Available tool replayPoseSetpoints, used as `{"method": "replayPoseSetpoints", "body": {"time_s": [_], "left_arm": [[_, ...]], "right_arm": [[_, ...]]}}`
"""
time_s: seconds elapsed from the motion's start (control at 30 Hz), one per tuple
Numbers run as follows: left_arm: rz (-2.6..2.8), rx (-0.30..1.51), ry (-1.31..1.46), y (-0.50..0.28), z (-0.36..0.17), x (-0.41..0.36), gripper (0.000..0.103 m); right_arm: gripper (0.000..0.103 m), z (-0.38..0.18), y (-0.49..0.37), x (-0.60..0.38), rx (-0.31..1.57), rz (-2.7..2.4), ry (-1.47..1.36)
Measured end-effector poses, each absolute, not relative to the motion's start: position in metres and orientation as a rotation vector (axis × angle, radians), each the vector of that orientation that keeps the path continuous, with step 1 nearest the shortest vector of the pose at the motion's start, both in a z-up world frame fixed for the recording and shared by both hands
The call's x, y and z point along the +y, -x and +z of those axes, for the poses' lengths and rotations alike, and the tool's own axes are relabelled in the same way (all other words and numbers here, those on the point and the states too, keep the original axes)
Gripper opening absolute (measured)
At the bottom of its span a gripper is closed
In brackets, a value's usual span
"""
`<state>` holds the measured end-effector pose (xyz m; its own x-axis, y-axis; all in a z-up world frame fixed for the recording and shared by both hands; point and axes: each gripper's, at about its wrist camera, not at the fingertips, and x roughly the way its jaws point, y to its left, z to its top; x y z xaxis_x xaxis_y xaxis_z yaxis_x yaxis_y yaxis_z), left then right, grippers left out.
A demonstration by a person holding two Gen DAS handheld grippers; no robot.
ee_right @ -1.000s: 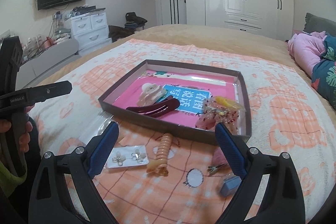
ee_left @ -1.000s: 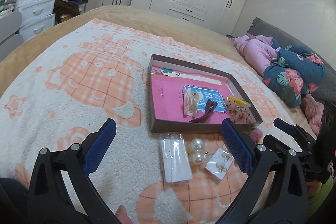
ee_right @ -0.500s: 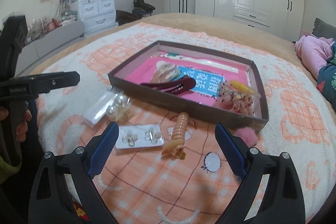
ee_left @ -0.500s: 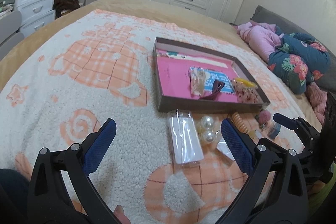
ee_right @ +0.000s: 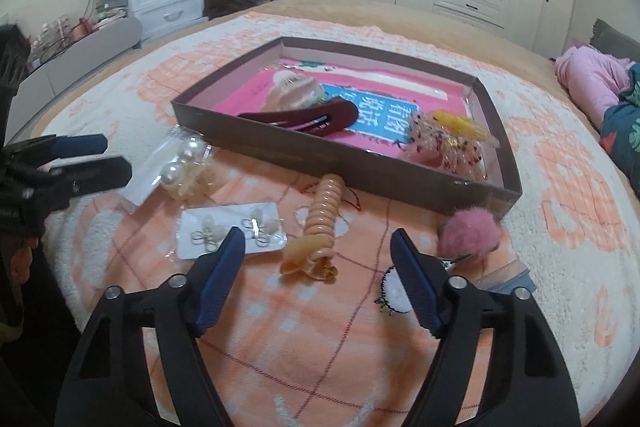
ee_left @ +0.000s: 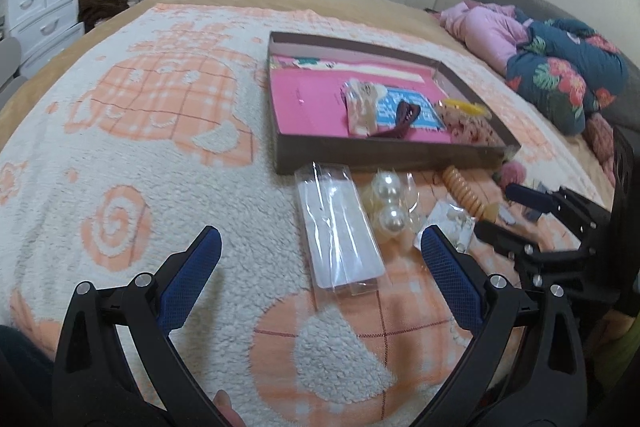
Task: Organize jewelry
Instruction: 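Withdraw both open tools from the tray toward the pearl earrings and coiled tie, then grasp the clear plastic bag with the left tool while the right tool grasps the coiled peach hair tie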
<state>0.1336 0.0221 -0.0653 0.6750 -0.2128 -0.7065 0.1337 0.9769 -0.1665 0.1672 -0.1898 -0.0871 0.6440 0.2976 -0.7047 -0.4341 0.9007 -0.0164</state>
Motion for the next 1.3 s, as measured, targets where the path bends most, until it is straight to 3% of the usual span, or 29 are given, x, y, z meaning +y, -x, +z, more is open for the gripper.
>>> {"method": "replayPoseSetpoints", "body": {"time_s": [0.37,0.47,0.57,0.67,0.77,1.3], "left_arm": [[-0.231,0.849,0.056,-0.141,-0.079,0.009,0.082],[-0.224,0.854,0.064,-0.143,-0.082,0.011,0.073],[-0.219,0.862,0.073,-0.145,-0.084,0.013,0.066],[-0.219,0.872,0.069,-0.146,-0.085,0.013,0.053],[-0.218,0.879,0.060,-0.146,-0.086,0.013,0.032],[-0.211,0.786,0.105,-0.128,-0.055,0.026,0.031]], "right_arm": [[0.049,-0.101,-0.185,-0.198,0.820,0.373,0.158],[0.045,-0.104,-0.188,-0.197,0.823,0.374,0.160],[0.030,-0.106,-0.188,-0.192,0.816,0.398,0.176],[0.026,-0.105,-0.188,-0.189,0.811,0.411,0.182],[0.025,-0.103,-0.185,-0.191,0.802,0.417,0.180],[0.025,-0.075,-0.159,-0.199,0.727,0.508,0.117]]}}
